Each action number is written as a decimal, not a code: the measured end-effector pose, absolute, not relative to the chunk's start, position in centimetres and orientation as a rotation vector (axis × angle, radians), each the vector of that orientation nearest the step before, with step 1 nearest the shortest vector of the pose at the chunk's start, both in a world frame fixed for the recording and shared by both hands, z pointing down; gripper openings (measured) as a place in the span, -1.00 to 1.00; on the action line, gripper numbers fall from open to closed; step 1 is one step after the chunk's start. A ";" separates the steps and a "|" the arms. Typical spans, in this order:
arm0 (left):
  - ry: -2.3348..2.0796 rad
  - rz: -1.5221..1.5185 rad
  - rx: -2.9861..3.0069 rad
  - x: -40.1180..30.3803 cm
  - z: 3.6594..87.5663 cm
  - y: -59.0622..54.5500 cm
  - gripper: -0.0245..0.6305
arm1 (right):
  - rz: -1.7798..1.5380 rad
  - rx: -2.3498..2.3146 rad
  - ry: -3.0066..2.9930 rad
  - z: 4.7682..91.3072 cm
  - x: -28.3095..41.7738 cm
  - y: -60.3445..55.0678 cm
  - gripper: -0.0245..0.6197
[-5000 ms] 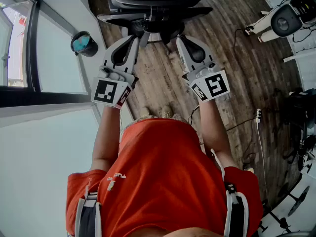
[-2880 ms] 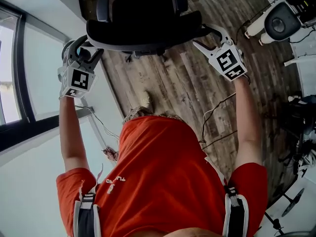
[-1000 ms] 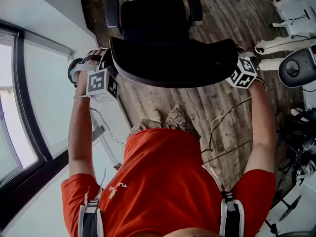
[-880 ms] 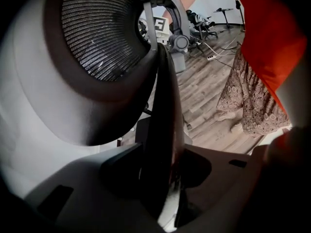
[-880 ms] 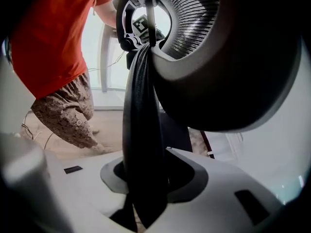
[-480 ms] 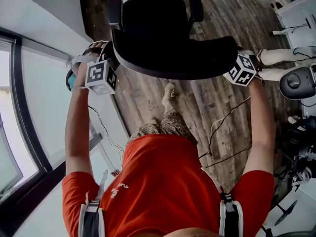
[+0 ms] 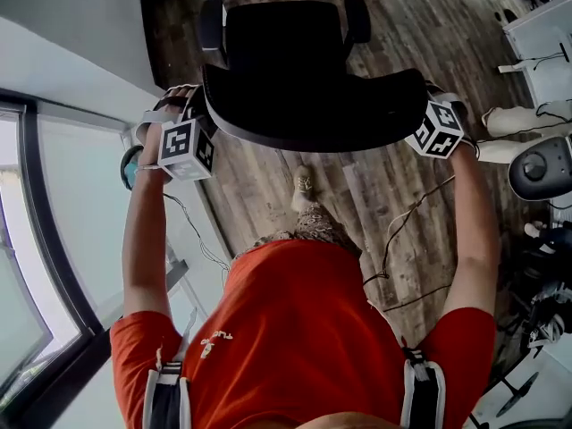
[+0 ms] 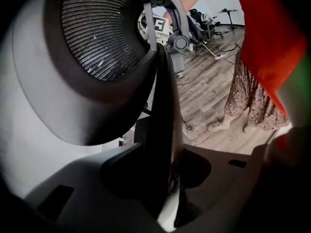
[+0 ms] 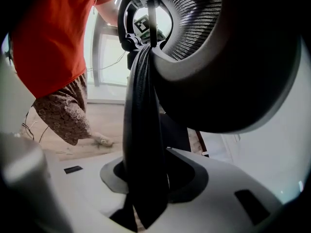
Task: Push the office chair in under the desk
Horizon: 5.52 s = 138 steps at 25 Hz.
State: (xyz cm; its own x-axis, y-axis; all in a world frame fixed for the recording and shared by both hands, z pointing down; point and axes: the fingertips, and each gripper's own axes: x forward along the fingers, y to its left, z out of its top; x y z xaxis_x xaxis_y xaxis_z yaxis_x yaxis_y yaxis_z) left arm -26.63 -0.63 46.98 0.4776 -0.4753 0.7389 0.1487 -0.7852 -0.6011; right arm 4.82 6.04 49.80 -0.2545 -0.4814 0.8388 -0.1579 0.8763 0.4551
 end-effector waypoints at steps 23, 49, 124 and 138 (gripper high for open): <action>0.294 -1.408 -2.113 -15.4 47.3 -16.0 -0.51 | -0.376 0.417 -1.836 49.4 16.8 -10.8 -0.47; 0.491 -1.490 -2.133 -4.2 46.9 -29.4 -0.51 | -0.487 0.243 -1.878 49.6 28.2 -30.1 -0.47; 0.686 -1.644 -2.082 -5.1 48.1 -71.7 -0.47 | -0.548 0.131 -1.900 49.7 27.8 -74.0 -0.50; 0.689 -1.637 -2.069 -3.5 48.1 -73.5 -0.50 | -0.573 0.100 -1.904 49.8 29.0 -77.1 -0.50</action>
